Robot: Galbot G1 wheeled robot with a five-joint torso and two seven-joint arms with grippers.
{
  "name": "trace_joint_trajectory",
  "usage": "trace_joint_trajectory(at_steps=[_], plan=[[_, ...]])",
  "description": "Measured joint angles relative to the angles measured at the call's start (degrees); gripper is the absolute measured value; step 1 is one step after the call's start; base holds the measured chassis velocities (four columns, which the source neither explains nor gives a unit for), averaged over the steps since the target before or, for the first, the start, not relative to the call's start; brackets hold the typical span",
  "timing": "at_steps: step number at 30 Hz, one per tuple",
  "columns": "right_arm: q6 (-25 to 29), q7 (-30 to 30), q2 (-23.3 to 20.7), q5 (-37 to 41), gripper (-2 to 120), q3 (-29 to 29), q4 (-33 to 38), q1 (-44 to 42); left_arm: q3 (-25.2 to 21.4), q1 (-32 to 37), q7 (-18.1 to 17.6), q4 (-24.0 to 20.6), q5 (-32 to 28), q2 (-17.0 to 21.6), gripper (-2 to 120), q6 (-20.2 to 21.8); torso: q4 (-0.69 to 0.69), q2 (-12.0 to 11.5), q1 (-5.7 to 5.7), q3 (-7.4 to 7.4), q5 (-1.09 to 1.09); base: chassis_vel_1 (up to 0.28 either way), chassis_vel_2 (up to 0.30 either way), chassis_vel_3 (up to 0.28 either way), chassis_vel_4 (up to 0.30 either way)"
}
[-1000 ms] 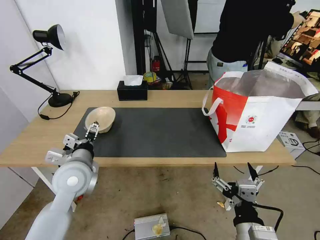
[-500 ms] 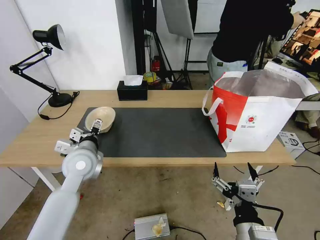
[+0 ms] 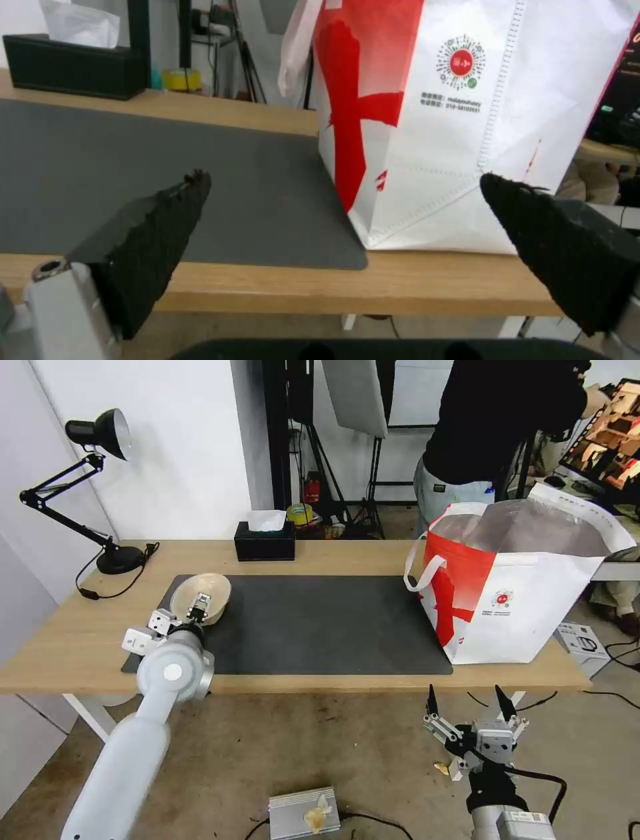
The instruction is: Pick up the trash from the table and place it into the takeout bag.
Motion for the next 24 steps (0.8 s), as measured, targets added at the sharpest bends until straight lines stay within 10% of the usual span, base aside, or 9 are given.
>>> trace_joint_trajectory(at_steps=[24], plan=[[0.0, 0.0, 0.0, 0.0, 100, 0.0, 0.0, 0.0, 1.82, -3.91, -1.08, 6.01, 6.25, -1.74, 96, 4.7, 0.0, 0.01, -0.01, -0.01, 0.0, 0.0, 0.0, 0.0, 0.0]])
